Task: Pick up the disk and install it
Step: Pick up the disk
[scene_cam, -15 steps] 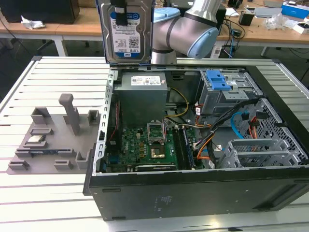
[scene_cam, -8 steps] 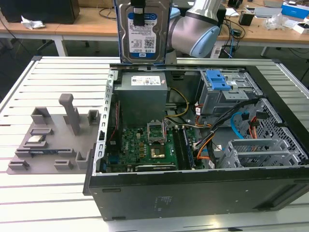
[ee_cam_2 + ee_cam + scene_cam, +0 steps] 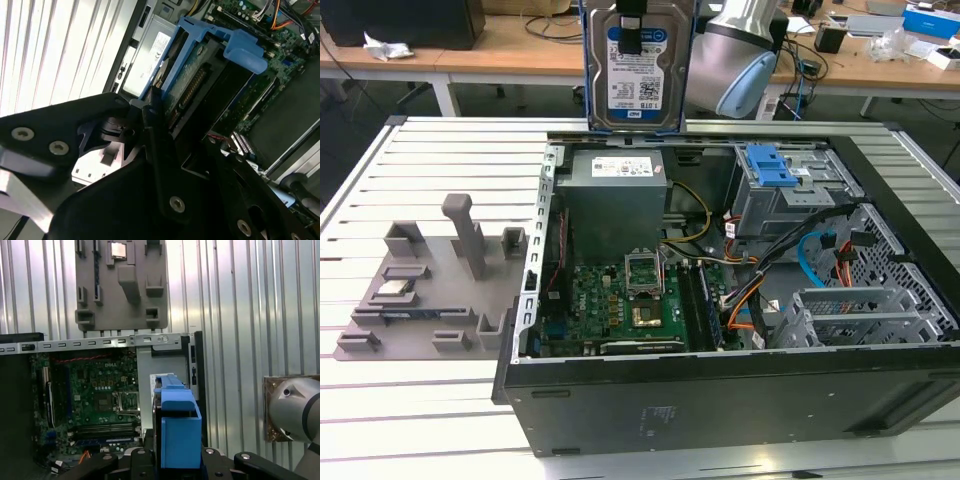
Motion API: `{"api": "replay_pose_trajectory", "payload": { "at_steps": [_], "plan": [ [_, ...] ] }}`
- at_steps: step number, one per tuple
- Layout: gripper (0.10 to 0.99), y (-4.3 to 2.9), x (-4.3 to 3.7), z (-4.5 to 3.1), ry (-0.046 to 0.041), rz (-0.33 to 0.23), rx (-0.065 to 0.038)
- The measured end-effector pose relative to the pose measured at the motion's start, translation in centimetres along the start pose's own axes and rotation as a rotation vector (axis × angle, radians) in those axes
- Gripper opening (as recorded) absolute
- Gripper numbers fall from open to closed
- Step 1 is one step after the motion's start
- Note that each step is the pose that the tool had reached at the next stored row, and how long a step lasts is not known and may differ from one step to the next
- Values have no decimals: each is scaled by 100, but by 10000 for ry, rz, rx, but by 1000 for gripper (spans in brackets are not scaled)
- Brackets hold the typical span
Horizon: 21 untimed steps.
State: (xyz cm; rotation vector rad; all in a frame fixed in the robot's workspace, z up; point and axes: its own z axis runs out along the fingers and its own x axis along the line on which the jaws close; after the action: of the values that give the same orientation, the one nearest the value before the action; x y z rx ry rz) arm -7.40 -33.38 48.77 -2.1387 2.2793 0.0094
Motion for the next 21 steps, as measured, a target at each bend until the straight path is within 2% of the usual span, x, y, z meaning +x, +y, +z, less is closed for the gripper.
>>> {"api": "replay_pose_trajectory", "payload": {
  "at_steps": [5,10,15,21],
  "plan": [
    [361,-5,5,1,3,-1,0],
    [361,-8,73,-1,5,1,0],
    [361,-15,180,-2,5,0,0],
    [361,-29,395,-5,11,0,1]
  ]
}}
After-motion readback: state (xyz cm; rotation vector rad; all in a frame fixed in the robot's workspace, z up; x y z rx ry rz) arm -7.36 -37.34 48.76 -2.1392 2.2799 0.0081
